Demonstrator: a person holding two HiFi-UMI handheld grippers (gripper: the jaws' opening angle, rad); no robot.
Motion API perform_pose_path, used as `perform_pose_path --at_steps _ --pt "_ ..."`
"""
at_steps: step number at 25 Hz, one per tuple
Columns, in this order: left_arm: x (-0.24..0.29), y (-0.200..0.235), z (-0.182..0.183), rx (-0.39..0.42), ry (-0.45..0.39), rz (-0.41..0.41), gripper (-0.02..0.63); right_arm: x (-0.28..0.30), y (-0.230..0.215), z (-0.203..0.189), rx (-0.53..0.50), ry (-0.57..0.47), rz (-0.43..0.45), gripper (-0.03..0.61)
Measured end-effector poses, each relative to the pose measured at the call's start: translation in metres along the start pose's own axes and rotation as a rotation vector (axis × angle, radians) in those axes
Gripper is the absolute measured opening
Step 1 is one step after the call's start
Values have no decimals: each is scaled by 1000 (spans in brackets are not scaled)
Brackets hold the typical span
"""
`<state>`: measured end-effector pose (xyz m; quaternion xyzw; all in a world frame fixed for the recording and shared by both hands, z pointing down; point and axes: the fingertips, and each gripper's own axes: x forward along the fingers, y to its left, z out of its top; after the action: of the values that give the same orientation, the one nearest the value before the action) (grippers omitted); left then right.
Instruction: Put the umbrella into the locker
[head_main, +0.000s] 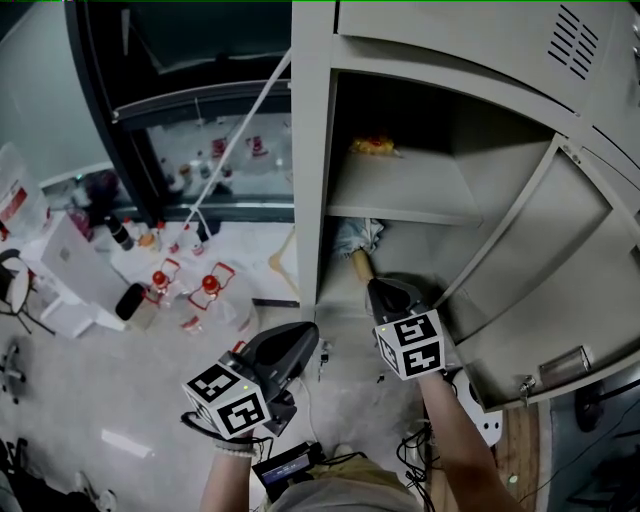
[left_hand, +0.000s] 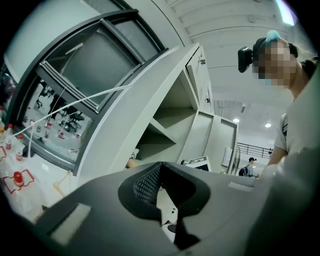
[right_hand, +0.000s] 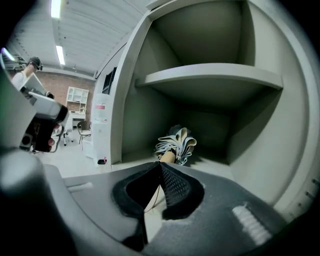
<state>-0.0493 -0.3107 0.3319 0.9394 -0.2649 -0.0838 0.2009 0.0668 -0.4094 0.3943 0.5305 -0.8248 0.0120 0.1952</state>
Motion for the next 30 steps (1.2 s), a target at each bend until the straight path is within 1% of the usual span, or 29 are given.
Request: perform_pose_path --at_steps 4,7,11,14,19,30 --pt "2 -2 2 51 11 17 12 -26 1 7 34 -60 -26 2" --pt "7 -7 3 105 26 23 12 -48 -1 16 55 -114 -49 2" --pt "13 -19 4 170 47 7 12 -78 -1 26 65 -171 -77 2" --pt "16 -28 6 202 50 -8 12 -101 -2 29 64 -193 -100 2" --pt "17 -40 5 237 63 -28 12 -136 -2 23 73 -203 -151 1" --pt "12 -43 4 277 63 -6 14 -179 -8 9 100 -220 -205 0"
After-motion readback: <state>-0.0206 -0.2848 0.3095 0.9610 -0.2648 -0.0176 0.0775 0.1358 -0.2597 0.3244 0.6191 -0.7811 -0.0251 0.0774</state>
